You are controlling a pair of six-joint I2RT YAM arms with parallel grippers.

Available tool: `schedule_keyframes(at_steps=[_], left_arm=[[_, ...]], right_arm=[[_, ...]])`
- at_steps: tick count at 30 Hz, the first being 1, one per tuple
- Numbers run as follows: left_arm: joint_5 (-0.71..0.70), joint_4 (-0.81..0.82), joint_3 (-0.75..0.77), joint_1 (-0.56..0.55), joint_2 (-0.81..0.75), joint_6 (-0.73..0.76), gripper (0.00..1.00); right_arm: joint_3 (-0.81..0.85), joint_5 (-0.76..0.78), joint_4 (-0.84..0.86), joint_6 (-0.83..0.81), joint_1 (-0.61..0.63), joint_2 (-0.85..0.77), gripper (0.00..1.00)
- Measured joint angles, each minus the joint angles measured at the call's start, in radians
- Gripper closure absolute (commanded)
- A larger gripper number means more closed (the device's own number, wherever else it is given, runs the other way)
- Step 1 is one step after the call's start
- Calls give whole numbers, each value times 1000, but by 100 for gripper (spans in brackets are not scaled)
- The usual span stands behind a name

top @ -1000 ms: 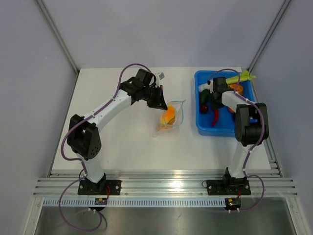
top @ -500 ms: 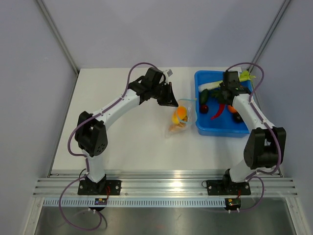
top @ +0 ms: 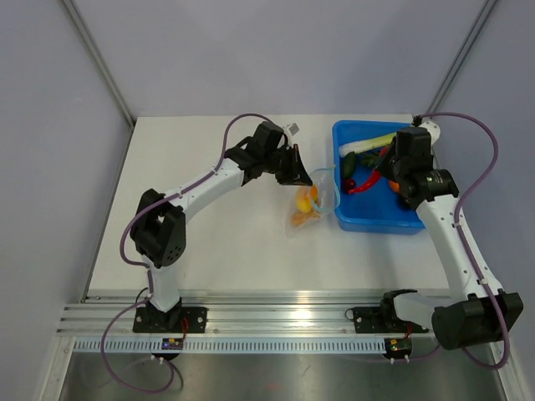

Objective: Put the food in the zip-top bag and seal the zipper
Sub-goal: Place the fake vegetable in the zipper food storage bag.

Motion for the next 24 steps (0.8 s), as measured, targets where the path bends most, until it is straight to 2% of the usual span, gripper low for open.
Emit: schedule_keyframes(at_steps=[4, 8, 15, 24], left_arm=[[9, 14, -2, -5, 10, 0, 100], [12, 15, -8, -5, 10, 1, 100], [22, 16, -21, -5, 10, 1, 100], [34, 18, -21, -5, 10, 1, 100]], right_arm=[[0, 124, -41, 89, 152, -4, 100], [34, 277, -121, 186, 298, 65, 100], [43, 463, -201, 324, 369, 178, 100], [68, 547, -246, 430, 460, 243, 100]])
